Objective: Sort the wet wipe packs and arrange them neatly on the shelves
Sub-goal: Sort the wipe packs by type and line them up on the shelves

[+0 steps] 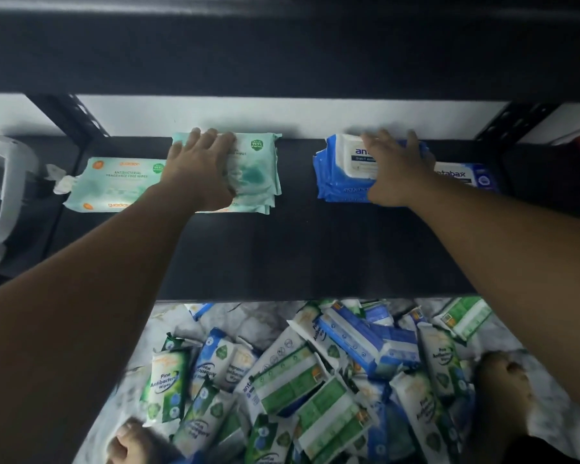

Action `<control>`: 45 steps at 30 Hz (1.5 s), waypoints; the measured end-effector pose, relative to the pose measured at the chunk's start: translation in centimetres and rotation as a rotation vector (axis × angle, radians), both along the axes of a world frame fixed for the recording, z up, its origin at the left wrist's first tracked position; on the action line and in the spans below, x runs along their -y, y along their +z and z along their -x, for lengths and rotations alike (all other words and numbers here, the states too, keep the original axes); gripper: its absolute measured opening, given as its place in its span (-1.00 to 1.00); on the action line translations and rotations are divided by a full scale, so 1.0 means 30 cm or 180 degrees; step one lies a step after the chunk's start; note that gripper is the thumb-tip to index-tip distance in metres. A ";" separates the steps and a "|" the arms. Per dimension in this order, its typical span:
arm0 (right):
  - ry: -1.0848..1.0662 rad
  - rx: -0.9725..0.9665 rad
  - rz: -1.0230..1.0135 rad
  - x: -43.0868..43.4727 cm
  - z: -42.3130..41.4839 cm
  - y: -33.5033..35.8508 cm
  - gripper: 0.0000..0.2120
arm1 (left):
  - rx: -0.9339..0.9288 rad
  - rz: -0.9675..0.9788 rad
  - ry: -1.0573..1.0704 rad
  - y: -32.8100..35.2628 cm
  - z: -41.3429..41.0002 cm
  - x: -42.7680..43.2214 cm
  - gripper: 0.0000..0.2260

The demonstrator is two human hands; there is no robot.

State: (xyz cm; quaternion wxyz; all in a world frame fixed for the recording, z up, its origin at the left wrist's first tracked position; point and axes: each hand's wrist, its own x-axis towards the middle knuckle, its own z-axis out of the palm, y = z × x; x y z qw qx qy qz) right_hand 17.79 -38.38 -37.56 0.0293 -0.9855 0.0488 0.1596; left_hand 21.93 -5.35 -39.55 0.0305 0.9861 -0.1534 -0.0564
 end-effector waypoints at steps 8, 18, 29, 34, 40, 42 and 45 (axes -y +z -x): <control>-0.0615 0.0991 -0.0554 -0.113 0.524 -0.091 -0.01 | 0.0867 0.1586 0.0775 -0.077 0.516 0.076 -0.33; -0.0768 0.0004 -0.0961 -0.155 1.084 -0.215 -0.76 | -0.1304 0.1571 0.1237 -0.217 1.085 0.072 -0.46; -0.1391 -0.0616 -0.0366 -0.079 1.159 -0.199 -0.60 | -0.1924 0.1186 0.1008 -0.232 1.107 0.100 -0.49; -0.1370 -0.1010 0.0010 -0.072 1.093 -0.206 -0.58 | -0.2053 0.1239 0.1225 -0.302 1.053 0.116 -0.47; -0.1715 -0.1338 0.0035 -0.099 1.050 -0.277 -0.41 | -0.2021 0.1123 0.1217 -0.367 0.983 0.151 -0.58; -0.2104 -0.1380 -0.0074 -0.103 1.050 -0.285 -0.19 | -0.2082 0.1088 0.1263 -0.366 0.970 0.166 -0.61; -0.2774 -0.1411 -0.0491 -0.093 1.038 -0.299 -0.13 | -0.2279 0.1010 0.1331 -0.379 0.960 0.172 -0.58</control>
